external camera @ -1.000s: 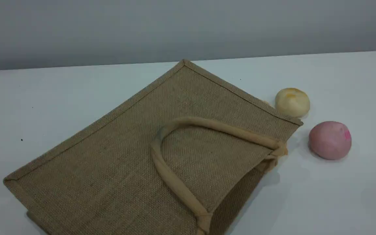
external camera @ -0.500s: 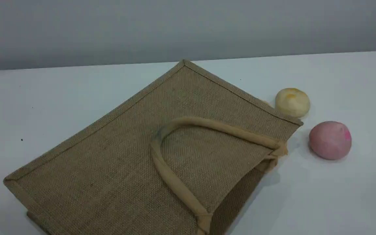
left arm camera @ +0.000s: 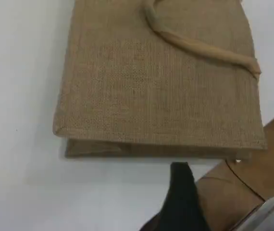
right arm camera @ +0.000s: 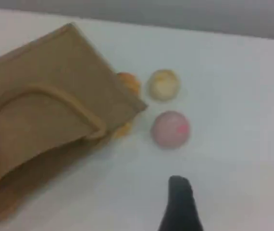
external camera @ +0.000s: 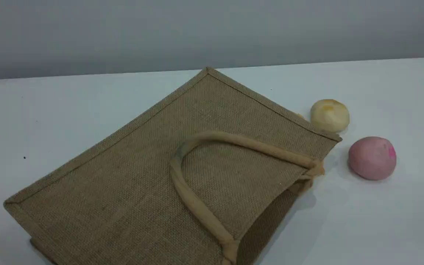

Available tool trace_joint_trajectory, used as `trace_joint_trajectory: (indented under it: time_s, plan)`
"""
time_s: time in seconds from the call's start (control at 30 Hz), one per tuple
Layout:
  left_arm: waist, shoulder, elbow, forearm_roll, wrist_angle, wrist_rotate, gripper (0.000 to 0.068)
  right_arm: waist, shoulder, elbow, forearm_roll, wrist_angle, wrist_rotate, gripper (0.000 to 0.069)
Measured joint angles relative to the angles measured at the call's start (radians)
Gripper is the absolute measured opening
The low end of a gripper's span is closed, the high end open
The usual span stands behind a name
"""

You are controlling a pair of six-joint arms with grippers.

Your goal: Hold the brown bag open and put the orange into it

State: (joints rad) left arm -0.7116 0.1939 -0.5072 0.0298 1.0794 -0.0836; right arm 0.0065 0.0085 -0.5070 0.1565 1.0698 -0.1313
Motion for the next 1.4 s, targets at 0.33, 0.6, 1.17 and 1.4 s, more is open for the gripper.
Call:
trace_joint_trajectory:
  time_s: [0.33,0.6,1.17,1.4]
  plan:
    - [0.041,0.000,0.000,-0.005,0.000,0.000,0.0481,0.027,-0.009,-0.002,0.002,0.002,0.000,0.0442]
    - [0.377,-0.002,0.000,-0.005,0.000,0.000,0.0481,0.027,-0.009,-0.001,0.002,0.001,0.000,0.0442]
    - [0.661,-0.183,0.001,-0.005,0.000,0.000,0.0481,0.027,-0.009,-0.001,0.002,0.000,0.000,0.0442]
    - [0.660,-0.195,0.001,-0.005,0.001,0.000,0.0481,0.027,-0.009,-0.001,0.001,0.000,0.000,0.0442]
